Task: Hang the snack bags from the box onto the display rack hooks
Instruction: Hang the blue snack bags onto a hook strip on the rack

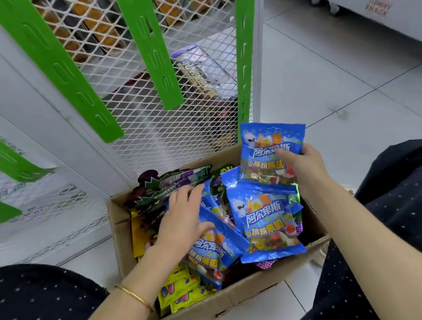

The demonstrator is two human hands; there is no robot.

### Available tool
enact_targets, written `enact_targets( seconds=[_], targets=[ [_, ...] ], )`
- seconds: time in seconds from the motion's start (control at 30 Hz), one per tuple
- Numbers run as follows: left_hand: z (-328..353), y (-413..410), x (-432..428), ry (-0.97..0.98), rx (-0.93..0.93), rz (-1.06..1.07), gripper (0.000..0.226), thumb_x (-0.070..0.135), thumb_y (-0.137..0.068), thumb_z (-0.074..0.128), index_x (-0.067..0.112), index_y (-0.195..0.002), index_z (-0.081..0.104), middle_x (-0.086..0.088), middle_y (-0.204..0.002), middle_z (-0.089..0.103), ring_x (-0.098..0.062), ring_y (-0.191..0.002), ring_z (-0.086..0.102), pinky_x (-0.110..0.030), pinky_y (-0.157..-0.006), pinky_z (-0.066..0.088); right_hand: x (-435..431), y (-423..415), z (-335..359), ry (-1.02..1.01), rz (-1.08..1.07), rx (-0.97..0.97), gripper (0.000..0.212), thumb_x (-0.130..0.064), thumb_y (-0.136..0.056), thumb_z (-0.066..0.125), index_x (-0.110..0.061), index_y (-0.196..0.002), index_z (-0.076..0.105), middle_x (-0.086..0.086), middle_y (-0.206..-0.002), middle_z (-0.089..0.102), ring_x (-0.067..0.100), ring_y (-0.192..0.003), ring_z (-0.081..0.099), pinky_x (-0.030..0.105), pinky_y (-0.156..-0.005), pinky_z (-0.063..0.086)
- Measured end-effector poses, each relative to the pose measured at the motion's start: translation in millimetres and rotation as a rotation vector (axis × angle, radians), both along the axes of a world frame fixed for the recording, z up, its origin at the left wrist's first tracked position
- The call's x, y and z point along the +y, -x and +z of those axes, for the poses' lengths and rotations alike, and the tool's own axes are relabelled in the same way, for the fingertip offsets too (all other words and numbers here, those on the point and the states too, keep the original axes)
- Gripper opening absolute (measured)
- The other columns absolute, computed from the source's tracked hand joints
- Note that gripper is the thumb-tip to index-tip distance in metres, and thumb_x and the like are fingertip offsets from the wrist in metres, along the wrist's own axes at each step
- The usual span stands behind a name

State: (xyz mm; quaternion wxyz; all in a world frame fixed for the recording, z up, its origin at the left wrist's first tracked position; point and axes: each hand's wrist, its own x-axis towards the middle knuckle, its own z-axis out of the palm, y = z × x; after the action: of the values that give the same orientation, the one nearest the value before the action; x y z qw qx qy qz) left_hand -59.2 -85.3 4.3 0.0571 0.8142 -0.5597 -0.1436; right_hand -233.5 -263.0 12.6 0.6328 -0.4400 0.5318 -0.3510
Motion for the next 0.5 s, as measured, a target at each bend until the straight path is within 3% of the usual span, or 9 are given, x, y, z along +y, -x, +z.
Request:
enact_targets(
  seconds=[0.1, 0.23, 0.3, 0.37, 0.5],
  targets=[
    [2, -2, -1, 0.063, -0.092, -0.029, 0.074, 0.045, -0.072, 0.074, 0.015, -0.129, 0.039, -0.003, -0.123, 0.038, -0.023, -0.115, 0.037, -0.037, -0.09, 0.046, -2, -2, -2, -0.012, -0.017, -0.024, 0.016, -0.013, -0.084, 0.067, -0.014, -0.098, 0.059, 0.006, -0.099, 0.069, 0.028, -0.092, 0.067, 0.048, -0.081, 0.054],
    [4, -8, 0, 0.154, -0.165, -0.157, 0.064, 0.043, -0.061, 0.082, 0.011, -0.108, 0.052, -0.006, -0.105, 0.048, -0.027, -0.096, 0.049, -0.039, -0.079, 0.05, -3, -8, 0, -0.042, -0.029, -0.087, 0.021, -0.013, -0.084, 0.067, -0.013, -0.103, 0.059, 0.007, -0.1, 0.069, 0.025, -0.085, 0.067, 0.043, -0.073, 0.054],
    [3, -9, 3, 0.151, -0.167, -0.207, 0.062, 0.044, -0.063, 0.081, 0.012, -0.107, 0.052, -0.005, -0.104, 0.049, -0.025, -0.095, 0.05, -0.037, -0.078, 0.049, -1, -11, 0, -0.07, -0.035, -0.124, 0.025, -0.011, -0.085, 0.065, -0.01, -0.109, 0.058, 0.008, -0.1, 0.068, 0.022, -0.081, 0.067, 0.038, -0.069, 0.055],
    [1, -9, 4, 0.153, -0.143, -0.232, 0.056, 0.047, -0.069, 0.075, 0.013, -0.108, 0.051, -0.002, -0.105, 0.047, -0.022, -0.096, 0.048, -0.035, -0.079, 0.048, 1, -13, 0, -0.105, -0.033, -0.16, 0.025, -0.01, -0.085, 0.064, -0.008, -0.109, 0.057, 0.009, -0.099, 0.069, 0.025, -0.081, 0.068, 0.042, -0.074, 0.056],
    [10, -6, -4, 0.272, -0.024, -0.176, 0.042, 0.042, -0.081, 0.066, 0.014, -0.109, 0.052, 0.0, -0.107, 0.047, -0.017, -0.099, 0.047, -0.029, -0.082, 0.045, -4, -13, -2, -0.17, -0.075, -0.242, 0.013, -0.011, -0.086, 0.064, -0.014, -0.097, 0.057, 0.01, -0.098, 0.069, 0.03, -0.082, 0.068, 0.045, -0.072, 0.056]
  ],
)
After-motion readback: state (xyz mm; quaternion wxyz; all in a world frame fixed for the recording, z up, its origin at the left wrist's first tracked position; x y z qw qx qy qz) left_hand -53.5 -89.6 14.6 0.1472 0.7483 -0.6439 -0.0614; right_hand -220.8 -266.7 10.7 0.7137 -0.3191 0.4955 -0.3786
